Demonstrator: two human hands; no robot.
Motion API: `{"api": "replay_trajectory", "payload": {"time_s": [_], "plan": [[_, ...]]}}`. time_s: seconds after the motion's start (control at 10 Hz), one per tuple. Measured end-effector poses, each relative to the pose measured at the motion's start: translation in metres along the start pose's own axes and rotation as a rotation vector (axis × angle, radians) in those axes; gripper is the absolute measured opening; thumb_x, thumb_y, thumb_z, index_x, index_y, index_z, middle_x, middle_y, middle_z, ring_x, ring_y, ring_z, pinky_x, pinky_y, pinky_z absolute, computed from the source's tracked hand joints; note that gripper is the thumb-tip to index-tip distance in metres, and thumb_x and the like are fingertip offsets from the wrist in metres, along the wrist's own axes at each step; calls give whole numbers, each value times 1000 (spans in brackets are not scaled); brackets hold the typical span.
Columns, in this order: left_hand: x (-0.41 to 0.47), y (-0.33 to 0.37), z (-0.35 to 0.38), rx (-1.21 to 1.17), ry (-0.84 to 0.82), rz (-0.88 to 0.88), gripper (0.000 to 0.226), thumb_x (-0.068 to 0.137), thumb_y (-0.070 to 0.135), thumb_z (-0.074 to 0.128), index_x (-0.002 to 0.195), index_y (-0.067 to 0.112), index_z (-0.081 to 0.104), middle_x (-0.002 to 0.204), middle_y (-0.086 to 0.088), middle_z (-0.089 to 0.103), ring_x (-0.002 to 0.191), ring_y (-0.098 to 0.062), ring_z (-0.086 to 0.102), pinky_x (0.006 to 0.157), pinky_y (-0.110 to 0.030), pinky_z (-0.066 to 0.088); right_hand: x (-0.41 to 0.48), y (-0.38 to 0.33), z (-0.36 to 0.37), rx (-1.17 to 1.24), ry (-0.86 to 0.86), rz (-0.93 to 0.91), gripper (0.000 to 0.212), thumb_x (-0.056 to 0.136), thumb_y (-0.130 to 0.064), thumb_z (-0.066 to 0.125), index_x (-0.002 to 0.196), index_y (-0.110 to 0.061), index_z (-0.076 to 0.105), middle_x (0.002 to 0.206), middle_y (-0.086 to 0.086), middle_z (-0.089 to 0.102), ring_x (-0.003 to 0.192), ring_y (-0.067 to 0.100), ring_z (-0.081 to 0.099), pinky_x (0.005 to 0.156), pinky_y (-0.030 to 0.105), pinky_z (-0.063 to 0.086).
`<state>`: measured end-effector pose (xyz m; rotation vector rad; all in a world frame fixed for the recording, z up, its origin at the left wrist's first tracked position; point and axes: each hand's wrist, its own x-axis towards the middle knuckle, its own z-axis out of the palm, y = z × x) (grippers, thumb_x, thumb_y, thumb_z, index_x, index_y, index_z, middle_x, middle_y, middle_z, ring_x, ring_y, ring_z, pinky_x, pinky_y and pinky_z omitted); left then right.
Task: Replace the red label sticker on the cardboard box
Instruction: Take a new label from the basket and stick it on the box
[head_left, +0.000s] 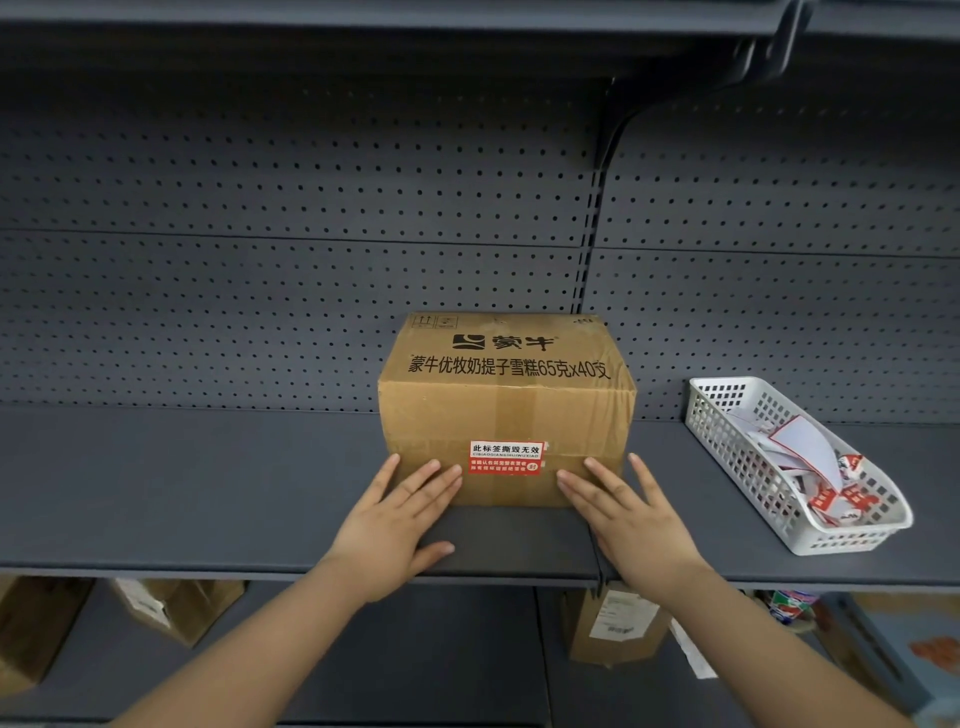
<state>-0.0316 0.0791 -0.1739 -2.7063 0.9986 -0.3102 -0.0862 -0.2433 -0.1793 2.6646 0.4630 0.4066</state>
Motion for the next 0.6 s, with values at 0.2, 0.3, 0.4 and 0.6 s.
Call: {"api": "replay_trajectory", "payload": {"time_s": [0.2,0.3,0.4,0.6], "plan": [[-3,3,-2,-32,-12,-8,72,93,63,12,149,18,19,157,2,22,144,-20,15,113,-51,1,-1,-6,-5,-5,40,3,80,79,-26,62,148,-16,23,156,-3,23,145,25,15,115,59,6],[-7,8,-10,-199,65,-4,74,90,66,10,150,22,10,158,6,5,146,-15,-3,115,-44,-7,-6,-10,-15,76,134,22,58,88,-32,38,143,-17,35,150,-3,41,141,23,29,114,46,12],[-15,13,-29,-641,170,-110,70,89,67,22,149,29,21,154,15,11,144,-3,0,119,-33,0,-20,-6,-43,339,232,98,46,87,-30,44,132,-21,53,137,-4,57,124,19,55,99,39,47],[-12,14,-66,-1508,241,-484,64,83,67,42,84,11,75,83,-6,77,78,-15,71,75,-29,50,-55,23,-121,776,454,269,29,83,-30,62,109,-22,70,106,-13,70,97,2,64,88,25,52]]}}
